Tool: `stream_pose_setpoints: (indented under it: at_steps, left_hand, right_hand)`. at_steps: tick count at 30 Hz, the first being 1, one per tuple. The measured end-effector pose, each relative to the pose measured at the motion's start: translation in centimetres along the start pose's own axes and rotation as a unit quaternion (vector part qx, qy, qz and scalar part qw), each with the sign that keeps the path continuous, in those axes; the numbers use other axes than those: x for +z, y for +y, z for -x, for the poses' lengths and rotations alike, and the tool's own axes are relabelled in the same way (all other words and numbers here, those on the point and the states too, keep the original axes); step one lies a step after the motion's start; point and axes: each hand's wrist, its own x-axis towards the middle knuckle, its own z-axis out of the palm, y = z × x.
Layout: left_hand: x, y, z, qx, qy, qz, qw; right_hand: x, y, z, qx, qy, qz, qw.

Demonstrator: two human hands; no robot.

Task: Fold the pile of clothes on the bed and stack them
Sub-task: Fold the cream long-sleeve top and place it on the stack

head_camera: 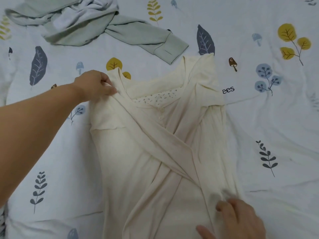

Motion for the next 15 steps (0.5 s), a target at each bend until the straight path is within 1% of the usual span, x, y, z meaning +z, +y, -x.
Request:
stream_pose_setpoints:
  at_steps: [2, 3, 5, 6, 7, 8, 10, 11, 12, 13, 15]
  left_hand:
    - [0.3, 0.2, 0.1, 0.002, 0.02, -0.016, 1.0]
    - [0.4, 0.2, 0.3, 0.008, 0.032, -0.028, 0.999]
    - [0.5, 0.1, 0.4, 0.023, 0.054, -0.051, 0.997]
    - [0.4, 0.0, 0.4, 0.029, 0.061, -0.052, 0.996]
    - [0.4, -0.2, 0.4, 0.034, 0.062, -0.043, 0.997]
    - [0.2, -0.4, 0.4, 0.038, 0.06, -0.027, 0.997]
    - [-0.2, -0.8, 0.4, 0.046, 0.051, -0.004, 0.998]
    - [-0.3, -1.0, 0.4, 0.05, 0.05, -0.009, 0.997]
    - [-0.4, -1.1, 0.4, 0.052, 0.053, -0.028, 0.997]
    - [-0.3, -1.2, 0.3, 0.053, 0.059, -0.055, 0.995]
    - [0.1, -1.2, 0.4, 0.062, 0.074, -0.132, 0.987]
  right_hand:
    - [0.3, -0.6, -0.1, 0.008, -0.069, 0.015, 0.997]
    - [0.3, -0.7, -0.3, 0.008, -0.09, 0.035, 0.995]
    - [-0.4, -0.5, -0.6, 0.001, -0.077, 0.027, 0.997]
    - [-0.7, -0.1, -1.0, 0.004, -0.074, -0.016, 0.997]
    - [-1.4, 0.2, -1.1, 0.032, -0.074, -0.085, 0.993]
    - [-2.0, 0.6, -0.8, 0.086, -0.082, -0.157, 0.98]
    - [-3.4, 0.9, -0.3, 0.197, -0.075, -0.313, 0.926]
    - [-4.0, 1.3, -0.2, 0.226, -0.078, -0.36, 0.902]
    - [-4.0, 1.7, -0.3, 0.253, -0.073, -0.383, 0.885]
    - [-3.8, 2.0, -0.5, 0.273, -0.065, -0.381, 0.881]
    - [-2.9, 2.8, -0.6, 0.294, -0.047, -0.345, 0.89]
